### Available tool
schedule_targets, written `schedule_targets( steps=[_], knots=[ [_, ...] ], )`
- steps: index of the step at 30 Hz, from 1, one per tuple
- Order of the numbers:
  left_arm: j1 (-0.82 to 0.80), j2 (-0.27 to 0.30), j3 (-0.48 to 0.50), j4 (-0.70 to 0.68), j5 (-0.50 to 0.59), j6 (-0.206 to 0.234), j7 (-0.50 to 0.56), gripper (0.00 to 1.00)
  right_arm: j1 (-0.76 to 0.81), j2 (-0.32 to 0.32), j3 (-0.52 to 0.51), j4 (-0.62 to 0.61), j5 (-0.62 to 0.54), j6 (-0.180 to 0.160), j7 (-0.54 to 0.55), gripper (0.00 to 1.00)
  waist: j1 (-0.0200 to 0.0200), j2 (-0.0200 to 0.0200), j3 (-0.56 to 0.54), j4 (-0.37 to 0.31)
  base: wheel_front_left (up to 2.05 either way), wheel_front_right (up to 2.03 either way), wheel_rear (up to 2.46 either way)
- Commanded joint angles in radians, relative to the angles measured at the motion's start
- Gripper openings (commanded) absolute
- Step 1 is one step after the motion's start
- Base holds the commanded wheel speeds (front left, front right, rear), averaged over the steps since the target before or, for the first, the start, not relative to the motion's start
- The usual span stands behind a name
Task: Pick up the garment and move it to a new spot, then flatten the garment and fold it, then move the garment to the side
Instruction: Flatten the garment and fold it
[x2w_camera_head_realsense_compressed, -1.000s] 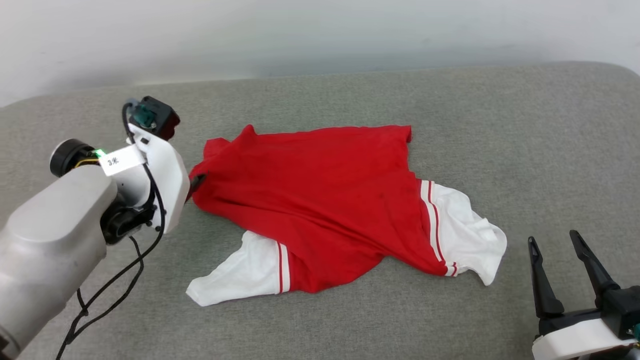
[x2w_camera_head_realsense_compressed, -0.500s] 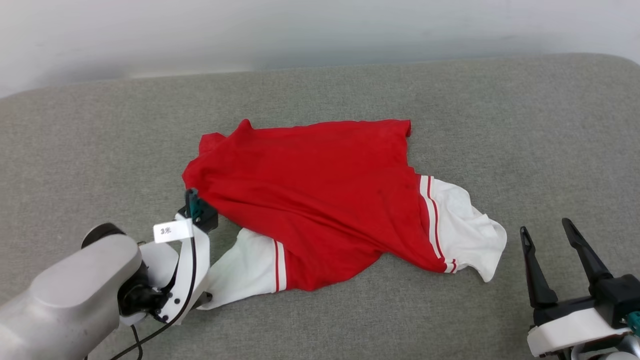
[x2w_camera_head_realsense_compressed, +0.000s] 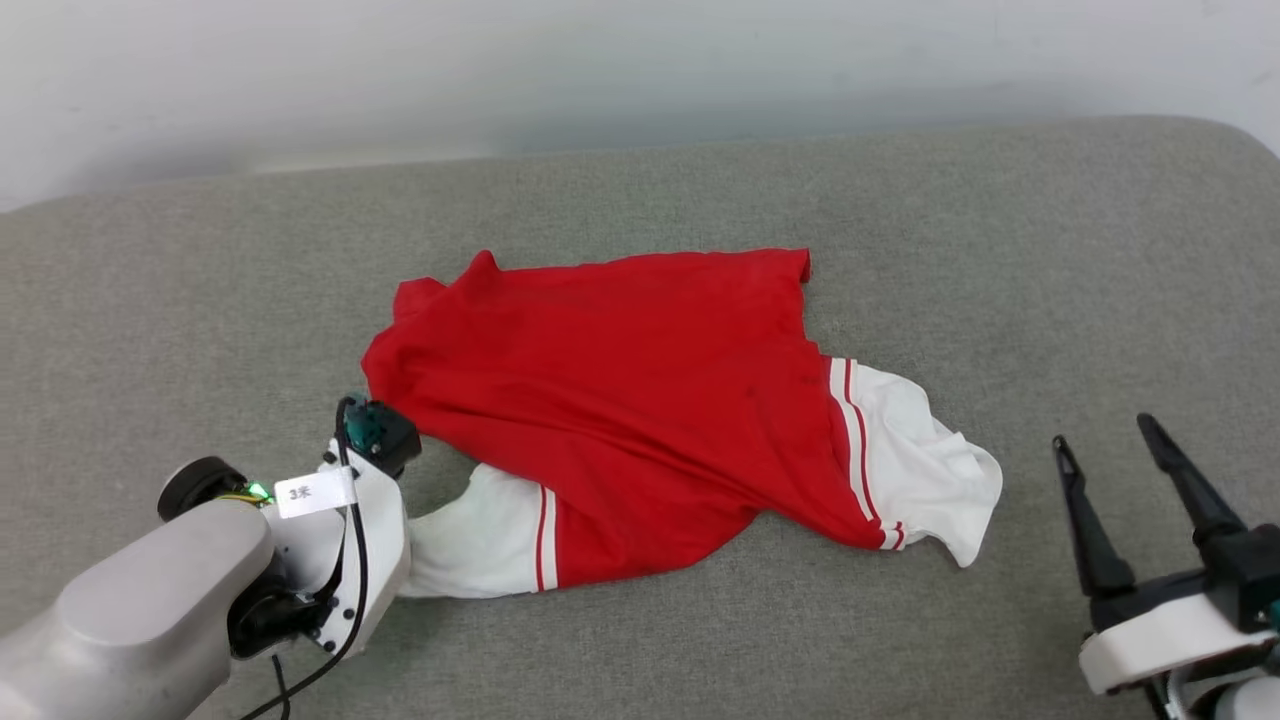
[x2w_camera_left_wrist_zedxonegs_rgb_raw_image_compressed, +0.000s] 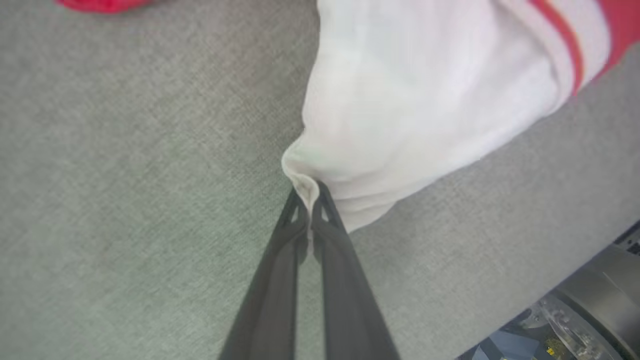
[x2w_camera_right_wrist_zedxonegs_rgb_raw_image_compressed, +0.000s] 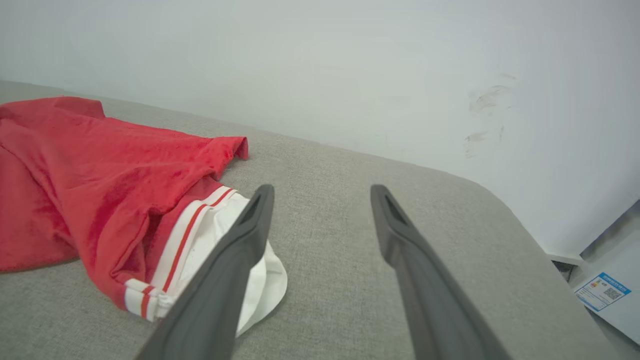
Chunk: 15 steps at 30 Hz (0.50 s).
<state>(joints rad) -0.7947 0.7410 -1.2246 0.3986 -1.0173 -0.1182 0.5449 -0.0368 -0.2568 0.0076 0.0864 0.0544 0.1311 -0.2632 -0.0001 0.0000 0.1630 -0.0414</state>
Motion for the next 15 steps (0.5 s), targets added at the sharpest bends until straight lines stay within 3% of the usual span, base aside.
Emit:
schedule_targets(
  steps=[1, 4, 5, 6, 7, 15],
  knots=[
    [0.016, 0.001, 0.002, -0.004, 0.004, 0.005, -0.006, 0.0, -0.015, -0.011, 0.002, 0.002, -0.001, -0.001, -0.002, 1.0, 0.0001, 0.0, -0.012, 0.01, 0.0, 0.0, 0.0],
    [0.034, 0.041, 0.033, -0.06, 0.01, 0.035, -0.085, 0.0, -0.067, -0.094, 0.05, 0.004, 0.022, -0.001, 0.052, 1.0, 0.0001, 0.0, -0.031, 0.027, 0.0, 0.0, 0.0],
    [0.051, 0.068, 0.046, -0.104, 0.015, 0.058, -0.122, 0.0, -0.114, -0.172, 0.108, -0.005, 0.055, -0.001, 0.129, 1.0, 0.0001, 0.0, -0.039, 0.04, 0.0, 0.0, 0.0],
    [0.051, 0.068, 0.046, -0.104, 0.015, 0.058, -0.122, 0.0, -0.114, -0.172, 0.108, -0.005, 0.055, -0.001, 0.129, 1.0, 0.0001, 0.0, -0.039, 0.04, 0.0, 0.0, 0.0],
    [0.06, 0.08, 0.052, -0.129, 0.017, 0.075, -0.136, 0.0, -0.141, -0.215, 0.147, -0.01, 0.077, -0.001, 0.181, 1.0, 0.0001, 0.0, -0.041, 0.046, 0.0, 0.0, 0.0],
    [0.097, 0.14, 0.074, -0.279, 0.034, 0.162, -0.193, 0.0, -0.393, -0.54, 0.524, -0.072, 0.434, -0.001, 0.734, 1.0, 0.0001, 0.0, -0.026, 0.098, 0.0, 0.0, 0.0]
  ],
)
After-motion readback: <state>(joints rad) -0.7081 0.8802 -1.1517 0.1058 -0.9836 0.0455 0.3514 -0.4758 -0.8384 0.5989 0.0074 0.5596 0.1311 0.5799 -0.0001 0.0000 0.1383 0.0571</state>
